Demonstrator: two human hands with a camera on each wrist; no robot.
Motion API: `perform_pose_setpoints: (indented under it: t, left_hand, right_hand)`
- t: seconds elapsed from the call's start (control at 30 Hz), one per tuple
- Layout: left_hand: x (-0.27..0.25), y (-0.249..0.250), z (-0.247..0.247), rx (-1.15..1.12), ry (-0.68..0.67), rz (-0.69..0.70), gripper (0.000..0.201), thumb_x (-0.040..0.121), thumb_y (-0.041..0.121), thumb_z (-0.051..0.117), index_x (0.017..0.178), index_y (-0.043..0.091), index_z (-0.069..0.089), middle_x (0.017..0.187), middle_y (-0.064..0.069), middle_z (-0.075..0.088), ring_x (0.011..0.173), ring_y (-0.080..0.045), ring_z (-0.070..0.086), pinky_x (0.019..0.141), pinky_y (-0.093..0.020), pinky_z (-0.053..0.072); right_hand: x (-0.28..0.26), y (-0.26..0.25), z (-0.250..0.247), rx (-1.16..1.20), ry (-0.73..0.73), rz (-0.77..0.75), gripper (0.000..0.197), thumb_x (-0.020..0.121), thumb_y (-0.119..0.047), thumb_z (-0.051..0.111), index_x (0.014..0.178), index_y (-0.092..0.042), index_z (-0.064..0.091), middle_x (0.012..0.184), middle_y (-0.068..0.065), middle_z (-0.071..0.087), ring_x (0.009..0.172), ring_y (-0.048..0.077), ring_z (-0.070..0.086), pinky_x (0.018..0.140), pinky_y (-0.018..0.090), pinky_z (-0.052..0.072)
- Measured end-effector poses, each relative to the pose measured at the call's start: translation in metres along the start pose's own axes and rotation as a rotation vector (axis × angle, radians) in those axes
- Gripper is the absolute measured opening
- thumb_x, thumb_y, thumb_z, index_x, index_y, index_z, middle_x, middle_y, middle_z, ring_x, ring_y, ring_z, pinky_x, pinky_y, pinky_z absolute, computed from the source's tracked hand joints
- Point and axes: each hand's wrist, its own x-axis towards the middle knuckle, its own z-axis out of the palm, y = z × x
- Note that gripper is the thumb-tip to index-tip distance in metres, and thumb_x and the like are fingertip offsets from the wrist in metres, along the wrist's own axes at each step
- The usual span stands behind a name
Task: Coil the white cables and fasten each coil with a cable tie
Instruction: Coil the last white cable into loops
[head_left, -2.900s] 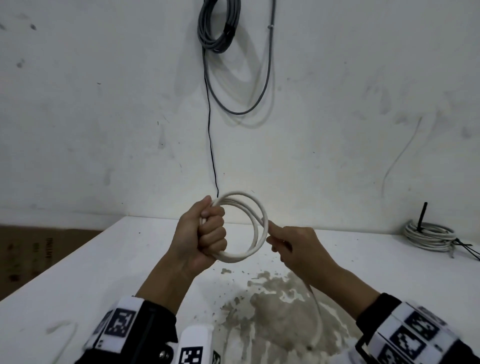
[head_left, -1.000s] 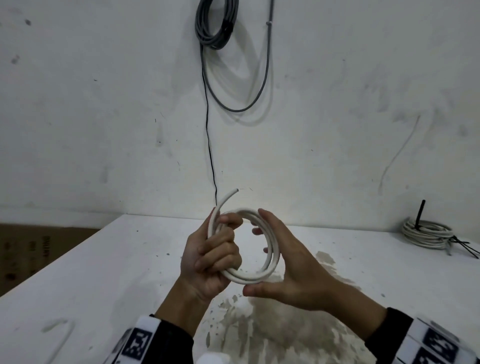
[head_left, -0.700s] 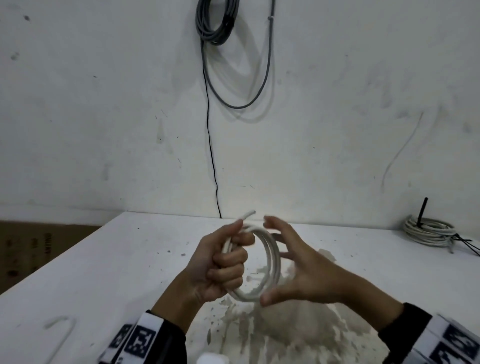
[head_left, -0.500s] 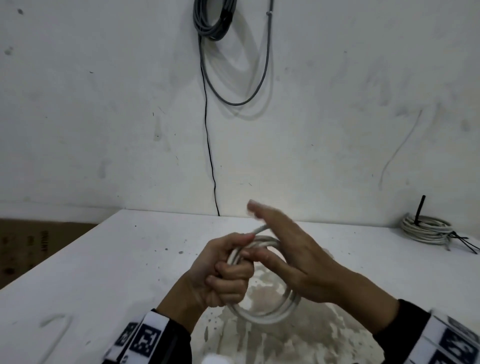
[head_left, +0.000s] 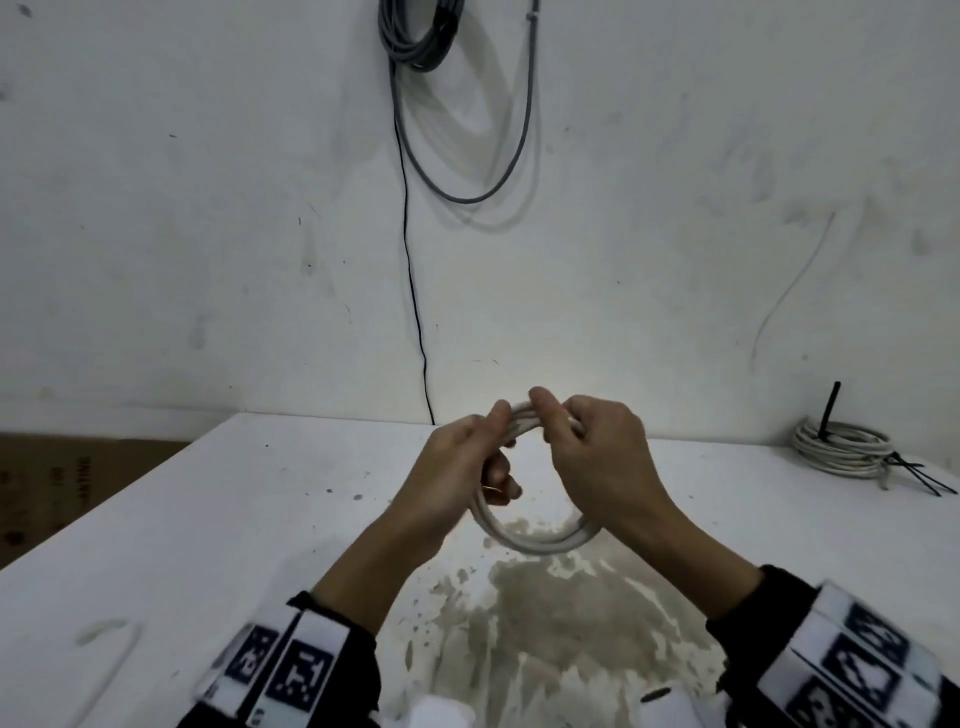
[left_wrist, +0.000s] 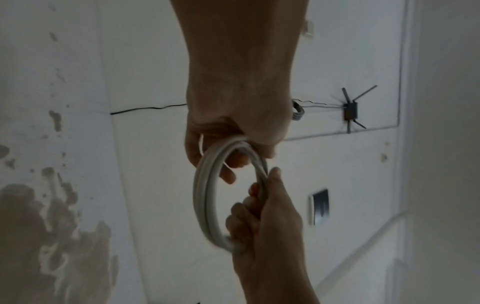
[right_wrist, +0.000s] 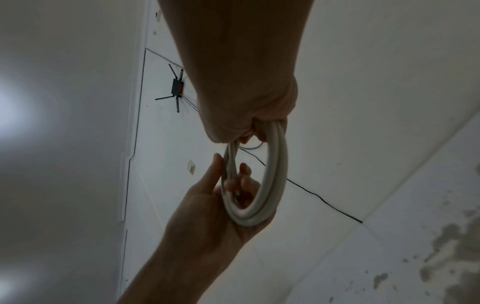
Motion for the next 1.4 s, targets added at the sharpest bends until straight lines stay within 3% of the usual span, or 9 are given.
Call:
perform_pose_setpoints:
  t: [0.07,0.17,0.37,0.57,0.67,0.87,0.97,1.17,1.4]
  left_hand:
    - [-0.004,-0.001,0.01,0.094,0.138,0.055,0.04,0.096,0.043,0.038,0.084,0.01,0.059,0.053,0.005,0.048,0.052,-0.011,0.061,0.071,-0.035,0.052]
    - [-0.006,-0.002,0.015,0.042,0.278,-0.008,0.044,0.096,0.043,0.041,0.074,0.008,0.057,0.041,0.009,0.046,0.041,-0.012,0.053,0.055,-0.034,0.051]
    - [-0.009,0.011,-0.004,-0.398,0.016,-0.358,0.053,0.095,0.046,0.04,0.053,0.014,0.037,0.037,0.006,0.02,0.028,-0.007,0.017,0.035,-0.018,0.017]
    - [-0.011,0.009,-0.007,-0.713,0.027,-0.219,0.042,0.095,0.036,0.041,0.059,0.013,0.042,0.036,0.009,0.021,0.024,-0.002,0.019,0.03,-0.016,0.013]
    - [-0.012,0.001,-0.007,-0.745,-0.006,-0.204,0.039,0.095,0.034,0.039,0.062,0.013,0.041,0.037,0.009,0.023,0.026,-0.002,0.02,0.031,-0.016,0.015]
    - [-0.016,-0.001,-0.027,0.023,0.066,-0.048,0.029,0.099,0.036,0.034,0.099,0.013,0.052,0.071,0.0,0.054,0.055,-0.011,0.057,0.061,-0.025,0.054]
    - [-0.018,-0.009,-0.03,0.413,0.182,0.172,0.026,0.098,0.029,0.041,0.122,0.022,0.041,0.092,0.001,0.054,0.061,-0.007,0.055,0.056,-0.016,0.049]
    - [-0.022,-0.016,-0.035,0.608,0.406,0.291,0.025,0.1,0.024,0.033,0.094,0.013,0.054,0.063,0.005,0.046,0.049,-0.009,0.04,0.047,-0.016,0.034]
    - [-0.033,0.0,-0.053,-0.227,0.112,-0.004,0.028,0.101,0.016,0.031,0.088,0.006,0.054,0.059,0.003,0.034,0.038,-0.009,0.028,0.042,-0.022,0.032]
  right_hand:
    - [0.0,0.001,0.005,0.002,0.054,0.04,0.056,0.093,-0.038,0.05,0.054,0.001,0.046,0.045,0.001,0.038,0.043,0.013,0.034,0.046,0.02,0.028]
    - [-0.006,0.001,0.013,0.033,0.106,0.067,0.053,0.093,-0.037,0.05,0.05,-0.011,0.033,0.043,-0.004,0.032,0.044,0.01,0.036,0.046,0.018,0.031]
    - [-0.015,0.007,0.02,0.061,0.087,-0.031,0.045,0.095,-0.031,0.048,0.058,-0.005,0.044,0.048,0.011,0.045,0.051,0.019,0.043,0.048,0.018,0.03]
    - [-0.022,0.012,0.024,0.085,-0.132,-0.081,0.03,0.099,-0.026,0.036,0.083,-0.007,0.052,0.048,-0.003,0.036,0.041,0.012,0.037,0.046,0.036,0.039]
    - [-0.02,0.015,0.026,0.018,-0.129,-0.07,0.033,0.098,-0.027,0.039,0.073,-0.007,0.044,0.047,-0.002,0.036,0.043,0.014,0.035,0.044,0.026,0.032]
    - [-0.005,0.005,0.027,-0.09,-0.136,-0.076,0.037,0.098,-0.026,0.042,0.064,-0.011,0.038,0.05,-0.002,0.038,0.043,0.012,0.031,0.046,0.018,0.033]
    - [-0.002,-0.002,0.035,-0.094,-0.157,-0.028,0.04,0.098,-0.029,0.041,0.063,-0.01,0.041,0.052,-0.002,0.04,0.046,0.011,0.035,0.048,0.015,0.034]
    - [-0.006,-0.016,0.05,-0.034,-0.156,-0.077,0.044,0.097,-0.027,0.045,0.057,-0.011,0.037,0.049,-0.001,0.037,0.045,0.013,0.036,0.046,0.015,0.032]
    - [-0.007,-0.02,0.049,0.022,-0.222,-0.197,0.028,0.095,-0.014,0.049,0.072,0.001,0.051,0.048,-0.002,0.036,0.049,0.014,0.036,0.046,0.016,0.028]
